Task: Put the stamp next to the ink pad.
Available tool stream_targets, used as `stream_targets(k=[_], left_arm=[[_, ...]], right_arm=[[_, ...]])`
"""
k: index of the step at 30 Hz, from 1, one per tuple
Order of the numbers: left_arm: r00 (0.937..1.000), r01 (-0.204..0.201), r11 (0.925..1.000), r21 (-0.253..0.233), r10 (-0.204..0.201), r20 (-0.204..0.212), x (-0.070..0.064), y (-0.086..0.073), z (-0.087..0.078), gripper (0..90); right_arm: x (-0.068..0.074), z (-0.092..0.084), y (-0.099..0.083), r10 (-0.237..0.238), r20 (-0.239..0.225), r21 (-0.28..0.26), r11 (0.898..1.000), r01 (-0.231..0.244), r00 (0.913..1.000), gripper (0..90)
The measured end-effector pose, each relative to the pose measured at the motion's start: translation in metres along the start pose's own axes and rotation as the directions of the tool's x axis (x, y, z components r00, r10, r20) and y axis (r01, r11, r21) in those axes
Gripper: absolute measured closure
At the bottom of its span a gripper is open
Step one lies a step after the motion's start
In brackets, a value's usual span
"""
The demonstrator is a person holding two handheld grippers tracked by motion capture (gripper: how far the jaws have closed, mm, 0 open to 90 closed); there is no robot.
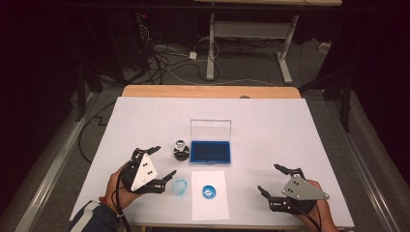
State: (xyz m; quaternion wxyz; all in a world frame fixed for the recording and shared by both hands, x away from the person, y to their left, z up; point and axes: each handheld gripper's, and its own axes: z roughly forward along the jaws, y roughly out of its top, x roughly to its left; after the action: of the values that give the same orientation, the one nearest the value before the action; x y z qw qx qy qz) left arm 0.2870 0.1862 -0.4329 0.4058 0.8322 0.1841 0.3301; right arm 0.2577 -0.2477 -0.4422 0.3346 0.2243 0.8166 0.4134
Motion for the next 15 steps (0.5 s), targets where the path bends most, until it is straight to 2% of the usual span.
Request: stream_targets(k=[5,7,9,15], left_arm=[[1.0,0.007,0.9999,0.009,-0.007,-0.007,-0.002,-0.007,-0.004,15.4],[0.9997,0.022,0.9997,0.01,-0.022,-0.008,-0.002,-0.011,-0.005,15.4],[0.9998,0.017,0.9996,0.024,-0.017,-0.008,-0.003,-0.015,-0.005,15.4],[0.9989,0.045,0.9982,0.04,-0.044,-0.013,-0.006,-0.028,-0.01,15.4]], right_arm=[[-0.001,-0.001,0.0,0.003,0.008,-0.002,1.0,-0.003,1.0,19.7],[-0.001,-0.001,-0.001,0.006,0.009,-0.002,1.0,-0.006,0.9999,19.7],[-0.001,-0.001,-0.001,0.004,0.008,-0.002,1.0,-0.004,1.0,19.7],[-0.001,-0.001,-0.002,0.008,0.012,0.004,1.0,-0.008,0.9999,19.7]])
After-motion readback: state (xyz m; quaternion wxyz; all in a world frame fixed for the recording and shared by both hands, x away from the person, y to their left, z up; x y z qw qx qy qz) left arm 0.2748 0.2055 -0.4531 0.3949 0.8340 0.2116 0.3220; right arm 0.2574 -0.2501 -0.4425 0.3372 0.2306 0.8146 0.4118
